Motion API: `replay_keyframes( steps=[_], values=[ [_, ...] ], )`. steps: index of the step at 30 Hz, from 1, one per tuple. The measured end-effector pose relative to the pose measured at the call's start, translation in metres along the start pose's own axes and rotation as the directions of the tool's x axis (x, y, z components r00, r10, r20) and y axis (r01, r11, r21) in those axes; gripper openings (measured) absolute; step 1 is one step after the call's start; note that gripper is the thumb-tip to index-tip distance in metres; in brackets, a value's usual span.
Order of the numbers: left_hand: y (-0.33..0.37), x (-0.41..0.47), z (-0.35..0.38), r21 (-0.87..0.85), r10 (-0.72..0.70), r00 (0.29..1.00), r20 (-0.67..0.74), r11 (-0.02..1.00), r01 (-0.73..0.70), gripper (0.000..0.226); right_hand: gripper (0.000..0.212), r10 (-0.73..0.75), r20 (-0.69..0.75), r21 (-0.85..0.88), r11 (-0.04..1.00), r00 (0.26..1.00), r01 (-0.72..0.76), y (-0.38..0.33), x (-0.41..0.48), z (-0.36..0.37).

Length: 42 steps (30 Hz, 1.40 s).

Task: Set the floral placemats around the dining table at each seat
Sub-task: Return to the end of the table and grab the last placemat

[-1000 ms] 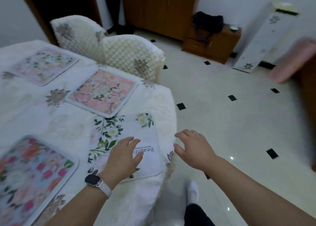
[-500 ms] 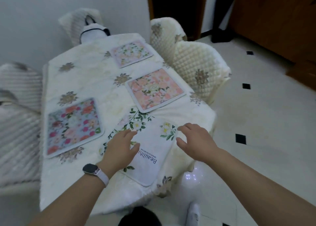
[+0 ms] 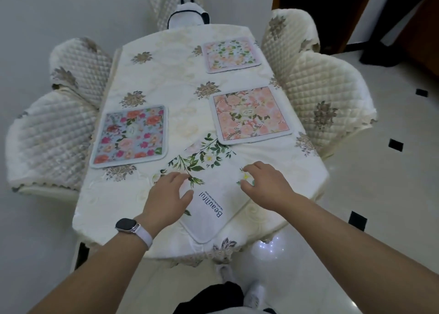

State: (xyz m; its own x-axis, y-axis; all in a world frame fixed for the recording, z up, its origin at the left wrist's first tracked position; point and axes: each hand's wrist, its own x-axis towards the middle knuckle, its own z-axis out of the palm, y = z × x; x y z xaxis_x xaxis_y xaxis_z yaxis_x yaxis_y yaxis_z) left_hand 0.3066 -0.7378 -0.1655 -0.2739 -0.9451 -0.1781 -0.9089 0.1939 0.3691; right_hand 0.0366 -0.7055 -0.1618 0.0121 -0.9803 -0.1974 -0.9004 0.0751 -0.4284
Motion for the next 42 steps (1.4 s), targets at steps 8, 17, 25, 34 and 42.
replay_keyframes(
  steps=[8, 17, 25, 34, 42],
  values=[
    [-0.018, 0.018, 0.020, -0.112, -0.120, 0.992, 0.025, 0.986, 0.122, 0.048, 0.048, -0.009, 0.093, -0.089, 0.996, 0.996, 0.018, -0.003, 0.034, -0.003],
    [-0.031, 0.040, 0.039, -0.184, -0.279, 0.951, 0.136, 0.936, 0.301, 0.046, 0.049, 0.058, 0.171, -0.062, 0.997, 0.984, -0.048, 0.018, 0.076, 0.006],
    [-0.023, 0.032, 0.056, -0.365, -0.559, 0.808, 0.187, 0.724, 0.585, 0.043, 0.055, 0.048, 0.326, -0.019, 0.999, 0.944, -0.045, 0.029, 0.136, 0.025],
    [-0.029, 0.028, 0.096, -0.571, -0.836, 0.530, 0.146, 0.366, 0.735, 0.072, 0.064, 0.059, 0.406, 0.074, 0.993, 0.912, -0.097, 0.045, 0.177, 0.031],
    [-0.014, 0.037, 0.088, -0.687, -0.915, 0.381, 0.129, 0.194, 0.700, 0.066, 0.021, 0.076, 0.421, 0.204, 0.963, 0.904, -0.176, 0.045, 0.186, 0.035]
  ],
)
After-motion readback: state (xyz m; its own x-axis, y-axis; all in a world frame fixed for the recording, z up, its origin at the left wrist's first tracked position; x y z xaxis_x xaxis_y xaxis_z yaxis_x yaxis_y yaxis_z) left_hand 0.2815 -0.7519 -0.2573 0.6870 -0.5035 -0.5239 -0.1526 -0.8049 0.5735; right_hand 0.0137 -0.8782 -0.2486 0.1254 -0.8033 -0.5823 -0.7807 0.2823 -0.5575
